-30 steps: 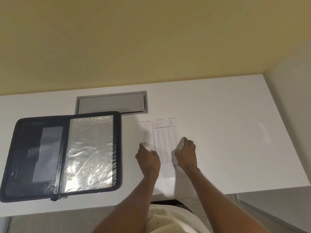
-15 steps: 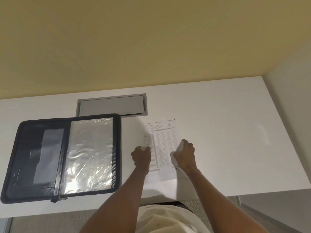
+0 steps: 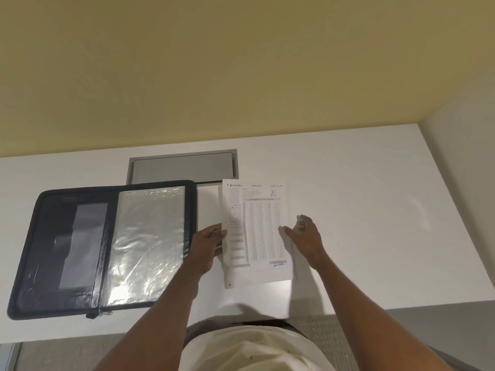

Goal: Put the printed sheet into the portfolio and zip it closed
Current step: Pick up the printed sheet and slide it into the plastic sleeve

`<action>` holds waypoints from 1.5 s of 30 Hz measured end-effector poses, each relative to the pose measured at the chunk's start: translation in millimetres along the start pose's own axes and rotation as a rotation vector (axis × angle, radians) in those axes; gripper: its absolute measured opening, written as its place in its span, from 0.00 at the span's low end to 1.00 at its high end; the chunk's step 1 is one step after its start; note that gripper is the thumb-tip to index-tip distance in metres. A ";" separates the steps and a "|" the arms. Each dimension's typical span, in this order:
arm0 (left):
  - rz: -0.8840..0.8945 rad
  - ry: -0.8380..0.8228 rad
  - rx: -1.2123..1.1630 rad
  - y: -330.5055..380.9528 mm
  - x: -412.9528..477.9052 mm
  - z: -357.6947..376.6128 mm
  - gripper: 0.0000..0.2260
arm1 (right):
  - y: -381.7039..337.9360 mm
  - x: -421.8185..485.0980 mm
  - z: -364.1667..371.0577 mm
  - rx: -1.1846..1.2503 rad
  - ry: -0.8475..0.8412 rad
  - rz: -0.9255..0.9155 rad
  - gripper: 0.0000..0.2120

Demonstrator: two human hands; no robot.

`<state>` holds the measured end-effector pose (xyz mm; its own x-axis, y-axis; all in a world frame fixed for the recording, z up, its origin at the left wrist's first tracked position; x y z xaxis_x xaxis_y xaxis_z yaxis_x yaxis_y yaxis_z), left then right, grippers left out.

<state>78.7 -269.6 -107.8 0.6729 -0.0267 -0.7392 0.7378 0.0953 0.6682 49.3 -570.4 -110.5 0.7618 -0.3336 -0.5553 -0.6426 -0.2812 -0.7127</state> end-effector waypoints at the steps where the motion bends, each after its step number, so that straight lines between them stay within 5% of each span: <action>1: 0.007 -0.030 0.010 5.3 -2.6 -5.2 0.11 | -7.2 -1.9 -2.0 0.100 -0.046 0.013 0.36; 6: 0.064 -0.180 0.045 30.4 -18.9 -19.8 0.14 | -60.8 -25.6 7.1 0.469 -0.458 -0.010 0.21; 9: 0.098 -0.212 0.051 42.6 -28.3 -22.3 0.13 | -69.1 -31.5 17.1 0.559 -0.558 -0.002 0.21; 20: 0.199 -0.415 0.092 79.4 -54.7 7.1 0.20 | -86.4 -63.1 11.3 0.469 -0.443 -0.155 0.16; 26: 0.356 -0.312 0.159 82.2 -61.5 16.7 0.14 | -76.0 -71.7 3.0 0.477 -0.206 -0.162 0.10; 38: 0.369 -0.234 0.169 53.9 -64.4 27.2 0.21 | -54.5 -83.5 15.4 0.429 -0.152 -0.171 0.12; 45: 0.397 -0.167 0.127 44.7 -57.4 27.7 0.14 | -51.0 -80.9 15.1 0.415 -0.141 -0.166 0.14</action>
<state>74.6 -291.3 -33.2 0.8970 -0.1739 -0.4064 0.4140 0.0082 0.9102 21.7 -515.5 -35.7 0.8736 -0.1808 -0.4518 -0.4462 0.0729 -0.8920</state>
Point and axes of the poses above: each hand's wrist, its own x-axis towards the middle knuckle, its own z-axis out of the palm, y = z × x, the point moved 6 cm from there along x, towards the middle knuckle, and after that the axes turned 2 degrees about -x, right-handed, at the moved point
